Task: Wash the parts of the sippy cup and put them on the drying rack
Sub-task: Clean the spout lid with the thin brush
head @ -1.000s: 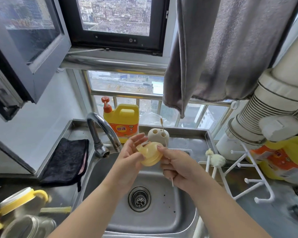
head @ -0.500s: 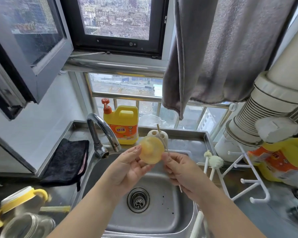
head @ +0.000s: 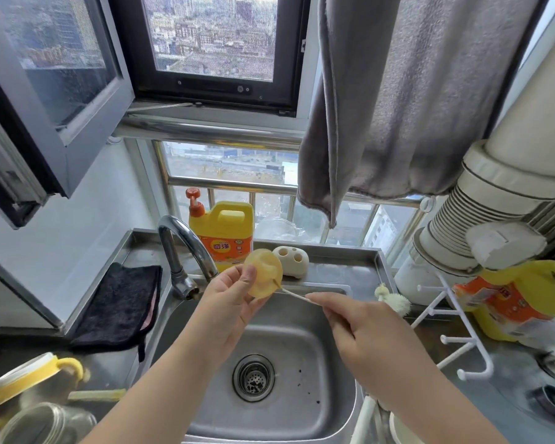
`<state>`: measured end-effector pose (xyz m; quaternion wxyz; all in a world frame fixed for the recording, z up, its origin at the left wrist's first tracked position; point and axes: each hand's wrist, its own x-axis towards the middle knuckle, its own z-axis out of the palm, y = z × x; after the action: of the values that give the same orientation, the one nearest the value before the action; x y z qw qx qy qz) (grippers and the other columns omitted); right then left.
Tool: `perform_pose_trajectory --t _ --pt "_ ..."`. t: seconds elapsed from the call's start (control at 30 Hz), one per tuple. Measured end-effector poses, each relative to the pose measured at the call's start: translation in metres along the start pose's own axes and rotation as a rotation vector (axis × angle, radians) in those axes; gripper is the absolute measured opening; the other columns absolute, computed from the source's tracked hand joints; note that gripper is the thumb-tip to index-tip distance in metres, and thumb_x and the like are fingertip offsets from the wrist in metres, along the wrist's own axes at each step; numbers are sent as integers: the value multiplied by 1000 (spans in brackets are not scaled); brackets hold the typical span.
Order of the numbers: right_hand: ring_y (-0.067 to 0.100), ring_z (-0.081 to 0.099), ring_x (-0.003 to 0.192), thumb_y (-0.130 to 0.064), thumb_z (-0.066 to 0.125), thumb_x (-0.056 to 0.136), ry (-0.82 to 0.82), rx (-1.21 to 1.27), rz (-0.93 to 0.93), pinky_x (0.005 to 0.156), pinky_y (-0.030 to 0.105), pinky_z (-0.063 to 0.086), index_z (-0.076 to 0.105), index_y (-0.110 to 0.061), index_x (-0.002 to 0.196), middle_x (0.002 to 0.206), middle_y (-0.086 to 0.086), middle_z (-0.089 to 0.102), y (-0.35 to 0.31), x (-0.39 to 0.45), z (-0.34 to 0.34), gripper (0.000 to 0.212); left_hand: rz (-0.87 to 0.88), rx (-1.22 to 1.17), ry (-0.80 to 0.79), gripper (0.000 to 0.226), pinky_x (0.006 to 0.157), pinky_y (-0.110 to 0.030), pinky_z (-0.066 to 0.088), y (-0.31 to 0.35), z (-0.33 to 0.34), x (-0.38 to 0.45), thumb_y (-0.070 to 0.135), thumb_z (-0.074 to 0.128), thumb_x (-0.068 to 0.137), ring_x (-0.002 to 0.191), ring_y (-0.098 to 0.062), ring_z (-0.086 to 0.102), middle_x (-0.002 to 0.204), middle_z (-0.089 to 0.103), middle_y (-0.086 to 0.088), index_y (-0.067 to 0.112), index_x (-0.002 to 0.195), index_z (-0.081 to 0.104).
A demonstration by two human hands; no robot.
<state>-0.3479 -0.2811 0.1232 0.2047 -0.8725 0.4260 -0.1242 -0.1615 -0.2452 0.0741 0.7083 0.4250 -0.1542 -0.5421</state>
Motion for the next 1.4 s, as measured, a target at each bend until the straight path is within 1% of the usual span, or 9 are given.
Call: perform_pose_trajectory --t 0.13,0.27,0.47,0.6,0.77,0.87,1.03,1.2,1.4 --pt "-1 52 58 -26 46 96 -10 83 10 58 18 39 60 -47 117 58 -28 56 -1 1 -5 32 58 53 -29 30 85 -28 54 3 -3 1 22 54 77 87 -16 68 89 73 -7 3 99 60" --pt "-13 49 56 -16 47 96 -35 151 4 54 11 35 63 -43 115 52 -42 46 -2 3 -15 36 67 56 -21 31 93 -33 49 7 -7 3 23 55 76 94 -21 65 93 71 -9 3 100 59" --pt "5 43 39 -14 46 97 -69 227 31 44 14 29 66 -38 109 40 -21 47 -3 7 -10 34 121 166 -75 29 85 -24 54 6 -7 0 25 54 78 86 -12 67 87 72 -2 6 99 59" --pt "8 41 38 -14 47 96 -73 252 49 43 16 27 67 -37 103 40 -16 47 -1 11 -3 32 181 283 -89 27 91 -29 45 6 -10 -1 27 57 76 87 -14 60 86 66 -2 7 95 58" --pt "8 45 50 -24 48 96 -45 250 33 50 20 33 66 -34 95 56 -7 54 -9 15 7 21 252 464 -183 26 70 -13 43 -5 -7 -7 27 66 84 72 -3 55 77 61 3 5 94 56" --pt "12 46 63 -29 42 98 -9 177 -6 61 29 35 57 -25 92 62 -9 47 -19 17 19 17 264 492 -207 31 72 -17 45 -13 1 -9 27 67 85 74 -7 58 78 64 0 1 96 54" --pt "7 46 51 -24 46 96 2 198 -19 48 22 29 57 -24 84 52 -16 51 -13 11 18 16 220 415 -47 27 90 -40 42 1 -11 2 32 66 79 82 -18 55 78 64 2 9 92 57" --pt "13 48 58 -24 46 94 48 208 -89 56 28 35 57 -22 81 58 -6 52 -12 21 22 17 146 369 -166 35 83 -32 47 -11 2 0 35 75 78 80 -15 59 79 66 2 9 92 57" --pt "-5 50 56 -12 52 92 -1 127 -87 51 16 32 63 -26 86 54 -33 50 4 23 6 19 86 218 -89 23 88 -32 51 3 -5 5 19 60 73 82 -14 64 84 67 -4 5 91 56"
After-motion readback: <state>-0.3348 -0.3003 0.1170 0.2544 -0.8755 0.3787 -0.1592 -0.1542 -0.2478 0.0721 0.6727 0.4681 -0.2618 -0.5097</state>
